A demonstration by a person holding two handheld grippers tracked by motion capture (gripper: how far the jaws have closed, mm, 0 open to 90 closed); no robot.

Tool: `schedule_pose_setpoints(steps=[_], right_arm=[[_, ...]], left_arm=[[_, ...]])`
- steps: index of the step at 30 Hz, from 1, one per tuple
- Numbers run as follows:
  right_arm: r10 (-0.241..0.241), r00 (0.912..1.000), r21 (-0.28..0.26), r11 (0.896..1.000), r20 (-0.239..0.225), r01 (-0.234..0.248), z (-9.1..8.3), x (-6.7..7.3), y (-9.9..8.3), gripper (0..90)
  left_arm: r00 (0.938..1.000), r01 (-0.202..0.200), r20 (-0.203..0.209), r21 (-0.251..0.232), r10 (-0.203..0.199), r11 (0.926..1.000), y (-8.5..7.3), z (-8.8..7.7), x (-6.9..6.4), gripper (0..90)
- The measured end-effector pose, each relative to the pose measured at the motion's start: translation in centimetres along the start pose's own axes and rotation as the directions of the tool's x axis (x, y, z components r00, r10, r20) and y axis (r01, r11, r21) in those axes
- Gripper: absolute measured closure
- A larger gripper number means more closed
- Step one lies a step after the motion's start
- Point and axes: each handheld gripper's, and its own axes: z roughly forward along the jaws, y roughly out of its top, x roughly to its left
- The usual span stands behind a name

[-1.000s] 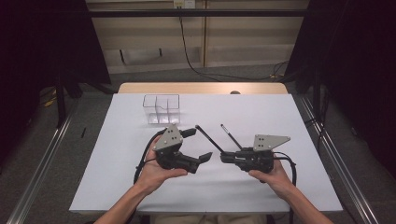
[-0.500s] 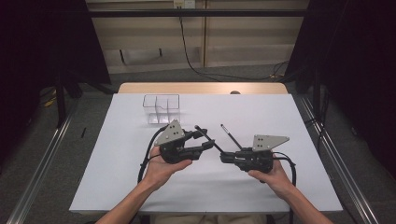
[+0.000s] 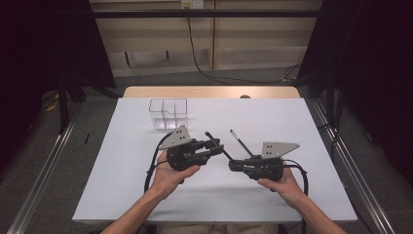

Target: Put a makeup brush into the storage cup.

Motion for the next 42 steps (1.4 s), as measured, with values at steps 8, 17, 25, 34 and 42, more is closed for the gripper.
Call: schedule_pose_setpoints(steps=[8,17,25,34,42], right_arm=[[-0.013,0.9999,0.019,1.0,-0.003,0.013,0.4,0.2,-0.1,84.0],[-0.026,0.9996,0.042,0.999,-0.01,0.026,1.1,0.4,-0.3,83.6],[-0.019,0.9998,0.029,0.999,-0.005,0.019,1.1,0.4,-0.4,82.5],[-0.013,0.9999,0.002,1.0,-0.005,0.013,1.0,0.6,-0.3,74.5],[-0.006,0.9999,-0.01,1.0,-0.009,0.006,0.9,0.7,-0.2,60.7]], left_arm=[[0.9989,0.024,0.04,0.001,-0.024,0.9997,0.2,0.1,-0.1,77.0],[0.9972,0.032,0.068,0.015,-0.033,0.9994,0.4,0.3,-0.5,82.4],[0.9953,0.037,0.089,0.018,-0.038,0.9992,0.7,0.3,-0.7,83.7],[0.9955,0.035,0.087,0.015,-0.036,0.9993,1.0,0.1,-0.9,83.9],[0.9965,0.038,0.074,0.014,-0.039,0.9992,1.1,-0.1,-0.6,83.9]])
